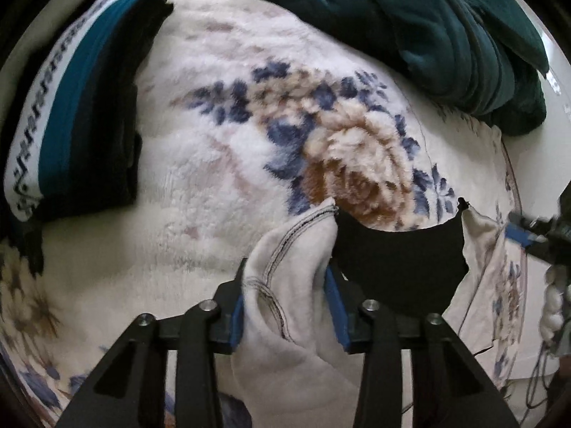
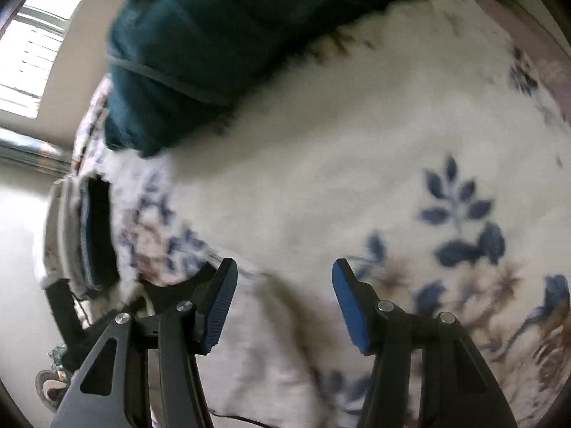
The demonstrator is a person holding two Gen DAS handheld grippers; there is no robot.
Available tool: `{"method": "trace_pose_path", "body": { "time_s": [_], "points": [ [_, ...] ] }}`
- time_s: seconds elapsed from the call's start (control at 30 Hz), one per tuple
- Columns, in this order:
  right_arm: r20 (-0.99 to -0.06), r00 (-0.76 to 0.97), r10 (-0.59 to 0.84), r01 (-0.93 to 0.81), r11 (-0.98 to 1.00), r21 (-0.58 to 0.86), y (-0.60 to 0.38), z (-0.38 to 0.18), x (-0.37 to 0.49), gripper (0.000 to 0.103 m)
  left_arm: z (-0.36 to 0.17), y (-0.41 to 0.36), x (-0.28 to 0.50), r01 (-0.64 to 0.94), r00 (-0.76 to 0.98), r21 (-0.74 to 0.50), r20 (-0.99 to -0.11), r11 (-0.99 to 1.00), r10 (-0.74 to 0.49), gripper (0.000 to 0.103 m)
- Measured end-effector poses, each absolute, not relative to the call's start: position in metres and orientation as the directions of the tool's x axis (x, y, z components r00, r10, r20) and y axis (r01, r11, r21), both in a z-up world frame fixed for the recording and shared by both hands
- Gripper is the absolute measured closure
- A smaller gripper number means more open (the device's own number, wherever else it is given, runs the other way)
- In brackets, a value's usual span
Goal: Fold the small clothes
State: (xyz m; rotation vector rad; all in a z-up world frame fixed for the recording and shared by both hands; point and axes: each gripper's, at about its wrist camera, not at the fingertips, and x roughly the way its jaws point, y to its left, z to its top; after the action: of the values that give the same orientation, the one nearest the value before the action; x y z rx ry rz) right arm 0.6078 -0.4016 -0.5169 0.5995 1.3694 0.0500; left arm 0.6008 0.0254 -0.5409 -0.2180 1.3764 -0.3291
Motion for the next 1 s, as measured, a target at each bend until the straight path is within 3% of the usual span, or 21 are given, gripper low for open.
{"method": "trace_pose_path", "body": {
  "time_s": [0.1,0.33,0.37,0.4,0.47,0.5,0.77,1.0],
  "points": [
    [-0.894,0.189,0.405,0.271,0.854,0.444,-0.395,-0.531,0.609,0.046,-0.543,0.033,0.596,0.092,0.155,-0.377,-0.909,0.922,-0.387,0.05],
    [-0.918,0.121,0.378,0.065,0.92,0.387,-0.327,-0.546,0.621,0.049,-0.544,0.02,0.602,0.107,0.144,-0.35,-0.921,0.93,-0.363,0.045],
    [-0.92,0.122,0.372,0.054,0.923,0.38,-0.321,-0.546,0.623,0.05,-0.544,0.018,0.603,0.11,0.149,-0.342,-0.922,0.933,-0.356,0.045],
    [-0.924,0.129,0.361,0.05,0.928,0.369,-0.317,-0.547,0.625,0.064,-0.543,0.016,0.602,0.116,0.16,-0.335,-0.923,0.935,-0.351,0.046],
    [-0.938,0.137,0.319,0.04,0.944,0.327,-0.31,-0.549,0.627,0.096,-0.541,0.009,0.601,0.132,0.198,-0.295,-0.928,0.946,-0.316,0.076],
    [-0.943,0.143,0.301,0.042,0.95,0.31,-0.309,-0.549,0.628,0.096,-0.541,0.006,0.6,0.139,0.203,-0.288,-0.928,0.947,-0.312,0.097],
    [-0.898,0.279,0.341,0.047,0.929,0.367,-0.323,-0.49,0.593,0.097,-0.478,-0.003,0.563,0.185,0.353,-0.276,-0.877,0.943,-0.326,0.098],
    [-0.845,0.362,0.393,0.0,0.907,0.421,-0.342,-0.419,0.497,0.097,-0.402,0.017,0.473,0.16,0.448,-0.378,-0.795,0.912,-0.408,0.098]
  ]
}}
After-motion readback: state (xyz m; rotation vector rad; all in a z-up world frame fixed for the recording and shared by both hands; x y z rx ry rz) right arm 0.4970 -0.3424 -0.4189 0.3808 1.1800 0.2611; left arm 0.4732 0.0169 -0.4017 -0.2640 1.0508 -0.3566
